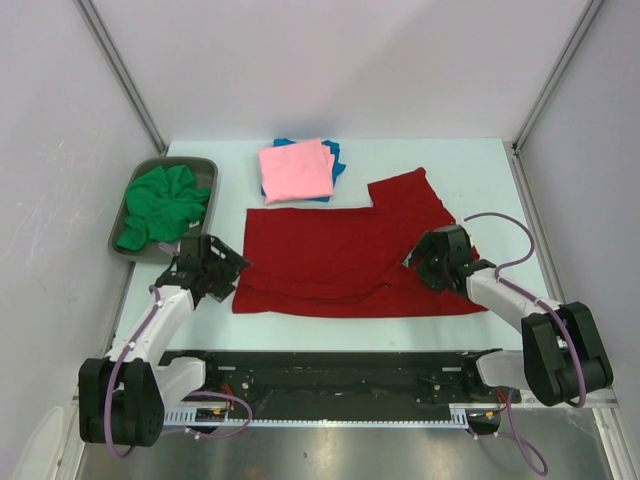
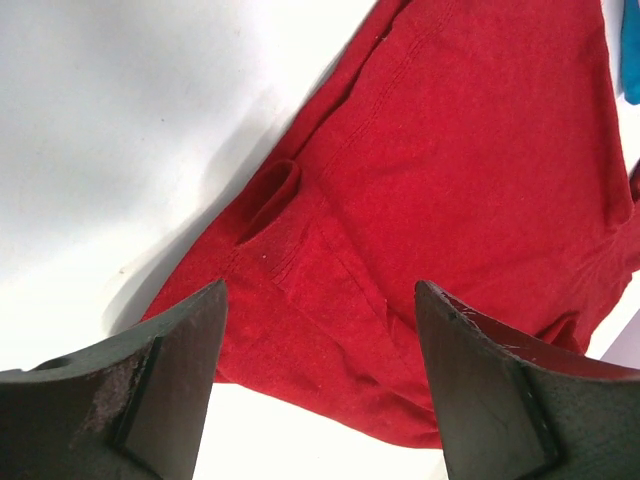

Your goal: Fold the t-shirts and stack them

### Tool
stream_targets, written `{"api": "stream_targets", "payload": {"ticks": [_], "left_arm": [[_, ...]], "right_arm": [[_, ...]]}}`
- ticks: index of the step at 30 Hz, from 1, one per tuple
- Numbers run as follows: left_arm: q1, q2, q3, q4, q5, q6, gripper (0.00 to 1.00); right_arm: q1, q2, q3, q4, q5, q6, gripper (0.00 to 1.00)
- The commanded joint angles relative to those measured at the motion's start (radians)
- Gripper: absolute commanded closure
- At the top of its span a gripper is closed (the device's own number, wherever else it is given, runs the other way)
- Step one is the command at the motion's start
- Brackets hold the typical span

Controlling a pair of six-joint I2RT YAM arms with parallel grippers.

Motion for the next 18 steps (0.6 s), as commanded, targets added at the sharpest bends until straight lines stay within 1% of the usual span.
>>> {"api": "stream_targets", "payload": {"ticks": [1,10,18], "left_arm": [[0.003,0.008,0.005,0.052,0.017,0.016,0.20],[0.005,0.004,-0.011,0.061,0.024,0.015,0.20],[0.003,0.008,-0.026,0.074,0.032,0.007,0.20]], "right_arm": [[0.017,-0.013,0.024,-0.009,0.035,-0.010,0.20],[0.032,-0.071,0.019,-0.074,0.067,-0.031,0.21],[0.047,-0.063,0.006,-0.077,0.062,-0.022,0.21]]}}
